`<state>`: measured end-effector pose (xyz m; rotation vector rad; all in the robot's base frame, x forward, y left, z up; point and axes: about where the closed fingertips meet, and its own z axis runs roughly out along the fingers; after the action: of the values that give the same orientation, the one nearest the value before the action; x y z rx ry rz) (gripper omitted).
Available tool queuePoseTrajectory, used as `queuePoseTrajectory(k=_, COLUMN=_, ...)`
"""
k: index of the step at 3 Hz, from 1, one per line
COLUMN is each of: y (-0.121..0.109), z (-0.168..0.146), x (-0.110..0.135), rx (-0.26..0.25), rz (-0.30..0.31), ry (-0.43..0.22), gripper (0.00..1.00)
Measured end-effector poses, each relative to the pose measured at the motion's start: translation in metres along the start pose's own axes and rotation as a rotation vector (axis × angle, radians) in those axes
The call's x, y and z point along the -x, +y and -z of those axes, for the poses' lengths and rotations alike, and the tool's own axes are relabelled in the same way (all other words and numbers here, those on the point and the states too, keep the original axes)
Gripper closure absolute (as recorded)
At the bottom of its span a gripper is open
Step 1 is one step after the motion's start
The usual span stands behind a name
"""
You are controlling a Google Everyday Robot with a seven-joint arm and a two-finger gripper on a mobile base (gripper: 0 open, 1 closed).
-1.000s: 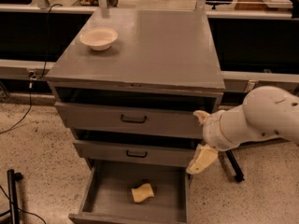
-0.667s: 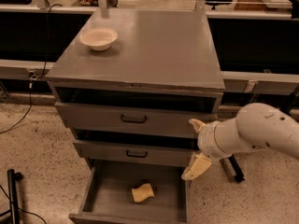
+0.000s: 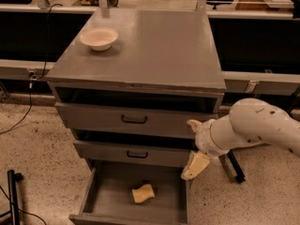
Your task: Pick sponge from bottom drawer and place on counter
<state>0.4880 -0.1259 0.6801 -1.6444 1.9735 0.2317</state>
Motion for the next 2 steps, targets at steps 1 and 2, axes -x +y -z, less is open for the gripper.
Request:
queuePoseTrajectory(k=1, y=0.010, z=-0.030, x=-0.019, rx=0.075, rz=-0.058, ry=-0.033, gripper=0.00)
queuePoseTrajectory(k=2, y=0.043, z=-0.078, x=-0.052, rx=0.141, rz=-0.136, ry=-0.126, gripper=0.00)
